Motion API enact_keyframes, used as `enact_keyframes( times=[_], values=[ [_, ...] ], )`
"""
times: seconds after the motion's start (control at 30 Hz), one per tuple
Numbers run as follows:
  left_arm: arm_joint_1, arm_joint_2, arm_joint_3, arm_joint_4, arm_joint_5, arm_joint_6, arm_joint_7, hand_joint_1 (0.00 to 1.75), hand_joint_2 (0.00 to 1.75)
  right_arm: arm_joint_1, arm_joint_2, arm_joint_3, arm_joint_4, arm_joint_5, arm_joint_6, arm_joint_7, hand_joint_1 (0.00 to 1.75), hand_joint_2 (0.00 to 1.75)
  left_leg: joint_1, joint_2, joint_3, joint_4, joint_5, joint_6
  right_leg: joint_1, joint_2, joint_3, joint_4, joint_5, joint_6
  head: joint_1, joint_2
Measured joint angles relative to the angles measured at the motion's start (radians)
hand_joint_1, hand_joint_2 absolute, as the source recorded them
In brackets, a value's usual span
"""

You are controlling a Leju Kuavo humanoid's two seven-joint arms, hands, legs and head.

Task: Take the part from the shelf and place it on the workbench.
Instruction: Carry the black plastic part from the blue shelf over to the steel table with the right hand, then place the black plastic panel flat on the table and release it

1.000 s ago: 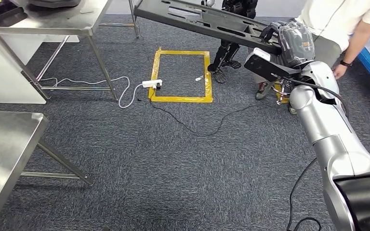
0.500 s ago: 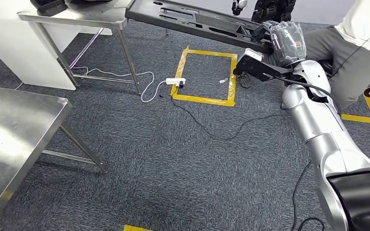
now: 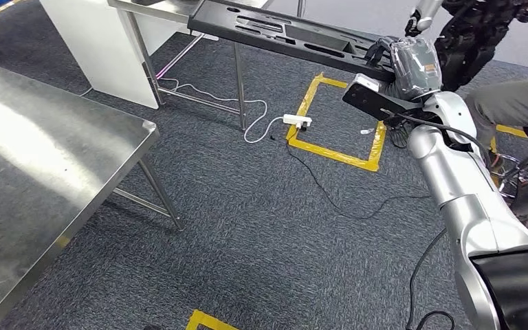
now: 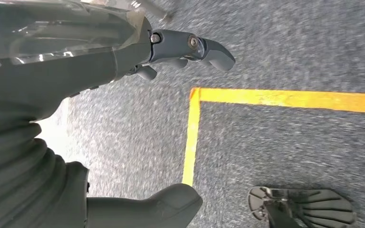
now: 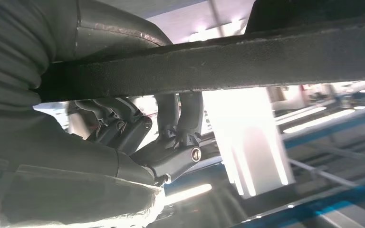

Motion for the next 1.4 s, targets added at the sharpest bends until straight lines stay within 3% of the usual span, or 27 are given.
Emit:
enact_keyframes(
  times=[0.07, 0.13, 0.2, 0.27, 0.33, 0.4, 0.43, 0.47, 0.5, 0.57, 0.63, 0.7, 0.73, 0.8, 0.87, 0.93, 0.97, 1.0, 1.07, 1.13, 1.2, 1.23, 1.3, 1.37, 1.4],
  values=[
    [0.002, 0.000, 0.000, 0.000, 0.000, 0.002, -0.003, 0.00, 1.75, -0.003, 0.000, -0.001, 0.002, 0.000, 0.001, -0.003, 1.75, 1.75, 0.000, -0.029, -0.005, 0.008, -0.003, -0.010, -0.009, 0.034, 0.056, -0.126, 0.048, 0.012, 0.002, 0.000],
    [0.005, 0.000, 0.000, 0.000, 0.000, 0.003, -0.007, 0.00, 1.75, -0.005, 0.001, -0.002, 0.004, 0.000, 0.003, -0.005, 1.75, 1.75, 0.001, -0.052, -0.013, 0.014, -0.004, -0.023, -0.009, 0.048, 0.081, -0.171, 0.062, 0.003, 0.003, 0.000],
    [0.012, 0.001, 0.000, 0.000, 0.000, 0.003, -0.011, 0.00, 1.75, -0.006, 0.005, -0.002, 0.005, 0.001, 0.004, -0.005, 1.75, 1.75, 0.005, -0.061, -0.019, 0.014, -0.004, -0.033, -0.006, 0.026, 0.086, -0.173, 0.065, -0.014, 0.002, 0.000],
    [0.017, 0.002, 0.000, 0.000, -0.001, 0.002, -0.014, 0.00, 1.75, -0.008, 0.007, -0.004, 0.005, 0.000, 0.004, -0.006, 1.75, 1.75, 0.003, -0.011, -0.036, 0.047, -0.025, -0.043, -0.007, 0.006, 0.090, -0.177, 0.066, -0.029, -0.002, 0.000],
    [0.016, 0.001, 0.000, 0.000, -0.003, 0.002, -0.016, 0.00, 1.75, -0.009, 0.004, -0.008, 0.005, 0.000, 0.004, -0.006, 1.75, 1.75, 0.003, 0.058, -0.086, 0.149, -0.079, -0.050, -0.003, -0.015, 0.092, -0.178, 0.064, -0.042, -0.008, 0.000],
    [0.015, 0.000, 0.000, 0.000, -0.004, 0.001, -0.016, 0.00, 1.75, -0.008, 0.002, -0.009, 0.006, 0.000, 0.004, -0.006, 1.75, 1.75, 0.007, 0.077, -0.144, 0.263, -0.121, -0.054, 0.002, -0.038, 0.093, -0.178, 0.061, -0.049, -0.010, 0.000],
    [0.015, -0.001, 0.000, 0.000, -0.005, 0.000, -0.016, 0.00, 1.75, -0.007, 0.002, -0.009, 0.006, 0.000, 0.005, -0.006, 1.75, 1.75, 0.008, 0.079, -0.155, 0.282, -0.120, -0.055, 0.004, -0.049, 0.093, -0.178, 0.060, -0.051, -0.010, 0.000],
    [0.016, -0.001, 0.000, 0.000, -0.007, 0.000, -0.016, 0.00, 1.75, -0.006, 0.002, -0.009, 0.006, 0.000, 0.005, -0.006, 1.75, 1.75, 0.008, 0.083, -0.147, 0.263, -0.102, -0.053, 0.005, -0.061, 0.094, -0.178, 0.059, -0.052, -0.010, 0.000],
    [0.015, 0.000, 0.000, 0.000, -0.009, 0.000, -0.016, 0.00, 1.75, -0.006, 0.001, -0.009, 0.006, 0.000, 0.005, -0.006, 1.75, 1.75, 0.008, 0.090, -0.119, 0.210, -0.073, -0.050, 0.006, -0.072, 0.096, -0.178, 0.057, -0.052, -0.010, 0.000],
    [0.012, 0.001, 0.000, 0.000, -0.011, 0.000, -0.016, 0.00, 1.75, -0.007, -0.001, -0.011, 0.006, 0.000, 0.006, -0.006, 1.75, 1.75, 0.000, 0.132, -0.050, 0.079, -0.026, -0.039, 0.012, -0.093, 0.100, -0.178, 0.052, -0.048, -0.009, 0.000],
    [0.008, 0.001, 0.000, 0.000, -0.012, 0.000, -0.016, 0.00, 1.75, -0.008, -0.005, -0.014, 0.006, 0.000, 0.008, -0.006, 1.75, 1.75, -0.010, 0.151, -0.020, 0.023, -0.016, -0.028, 0.018, -0.113, 0.104, -0.179, 0.047, -0.041, -0.007, 0.000],
    [0.006, 0.000, 0.000, 0.000, -0.012, 0.002, -0.015, 0.00, 1.75, -0.009, -0.005, -0.015, 0.006, 0.001, 0.011, -0.006, 1.75, 1.75, -0.012, 0.126, -0.016, 0.017, -0.014, -0.019, 0.022, -0.134, 0.110, -0.182, 0.042, -0.032, -0.006, 0.000],
    [0.007, -0.001, 0.000, 0.000, -0.013, 0.003, -0.015, 0.00, 1.75, -0.009, -0.004, -0.015, 0.005, 0.001, 0.012, -0.006, 1.75, 1.75, -0.010, 0.113, -0.010, 0.009, -0.011, -0.014, 0.022, -0.127, 0.111, -0.178, 0.037, -0.027, -0.005, 0.000],
    [0.005, -0.001, 0.000, 0.000, -0.013, 0.004, -0.015, 0.00, 1.75, -0.009, -0.007, -0.016, 0.004, 0.002, 0.013, -0.006, 1.75, 1.75, -0.004, 0.091, 0.003, -0.005, -0.002, -0.001, 0.019, -0.077, 0.090, -0.123, 0.010, -0.024, -0.003, 0.000],
    [0.000, -0.001, 0.000, 0.000, -0.015, 0.003, -0.016, 0.00, 1.75, -0.007, -0.015, -0.017, 0.004, 0.002, 0.015, -0.007, 1.75, 1.75, -0.001, 0.065, 0.005, -0.007, 0.000, 0.004, 0.010, -0.025, 0.030, 0.000, -0.033, -0.027, 0.001, 0.000],
    [-0.002, -0.002, 0.000, 0.000, -0.019, 0.001, -0.015, 0.00, 1.75, -0.001, -0.025, -0.018, 0.004, 0.002, 0.019, -0.006, 1.75, 1.75, 0.000, 0.032, 0.006, -0.006, 0.000, 0.005, 0.007, -0.011, -0.023, 0.087, -0.052, -0.020, 0.003, 0.000],
    [-0.002, -0.003, 0.000, 0.000, -0.021, 0.000, -0.014, 0.00, 1.75, 0.001, -0.030, -0.018, 0.004, 0.002, 0.022, -0.006, 1.75, 1.75, 0.000, 0.016, 0.006, -0.005, 0.000, 0.004, 0.005, -0.009, -0.026, 0.078, -0.040, -0.012, 0.004, 0.000],
    [-0.001, -0.003, 0.000, 0.000, -0.023, 0.000, -0.013, 0.00, 1.75, 0.001, -0.034, -0.019, 0.004, 0.002, 0.025, -0.007, 1.75, 1.75, 0.001, 0.000, 0.006, -0.003, -0.001, 0.003, 0.002, -0.004, -0.010, 0.032, -0.014, -0.002, 0.003, 0.000],
    [-0.002, -0.002, 0.000, 0.000, -0.024, 0.000, -0.011, 0.00, 1.75, -0.001, -0.040, -0.019, 0.004, 0.001, 0.032, -0.009, 1.75, 1.75, 0.002, -0.028, 0.001, 0.006, -0.005, -0.006, -0.009, 0.036, 0.050, -0.104, 0.043, 0.016, 0.005, 0.000],
    [-0.003, -0.002, 0.000, 0.000, -0.026, 0.001, -0.010, 0.00, 1.75, -0.004, -0.045, -0.018, 0.004, 0.000, 0.037, -0.011, 1.75, 1.75, 0.002, -0.052, -0.008, 0.013, -0.008, -0.019, -0.012, 0.062, 0.082, -0.172, 0.067, 0.012, 0.006, 0.000],
    [-0.001, 0.000, 0.000, 0.000, -0.028, 0.002, -0.007, 0.00, 1.75, -0.004, -0.044, -0.017, 0.004, -0.004, 0.038, -0.014, 1.75, 1.75, 0.004, -0.070, -0.017, 0.013, -0.005, -0.030, -0.009, 0.043, 0.083, -0.175, 0.068, -0.005, 0.005, 0.000],
    [0.001, 0.000, 0.000, 0.000, -0.029, 0.003, -0.006, 0.00, 1.75, -0.005, -0.044, -0.017, 0.004, -0.005, 0.038, -0.014, 1.75, 1.75, 0.004, -0.062, -0.020, 0.015, -0.006, -0.035, -0.010, 0.032, 0.084, -0.176, 0.070, -0.012, 0.006, 0.000],
    [0.001, 0.002, 0.000, 0.000, -0.030, 0.004, -0.004, 0.00, 1.75, -0.007, -0.044, -0.017, 0.004, -0.010, 0.037, -0.017, 1.75, 1.75, 0.001, -0.003, -0.042, 0.060, -0.033, -0.045, -0.011, 0.009, 0.089, -0.180, 0.070, -0.026, -0.003, 0.000],
    [-0.001, 0.001, 0.000, 0.000, -0.032, 0.007, -0.001, 0.00, 1.75, -0.007, -0.049, -0.018, 0.003, -0.014, 0.036, -0.023, 1.75, 1.75, 0.003, 0.061, -0.099, 0.178, -0.090, -0.054, -0.006, -0.014, 0.093, -0.180, 0.066, -0.036, -0.011, 0.000],
    [-0.001, 0.000, 0.000, 0.000, -0.032, 0.008, 0.000, 0.00, 1.75, -0.005, -0.052, -0.018, 0.003, -0.016, 0.036, -0.026, 1.75, 1.75, 0.006, 0.073, -0.132, 0.240, -0.114, -0.056, -0.003, -0.027, 0.095, -0.180, 0.064, -0.039, -0.011, 0.000]
  ],
)
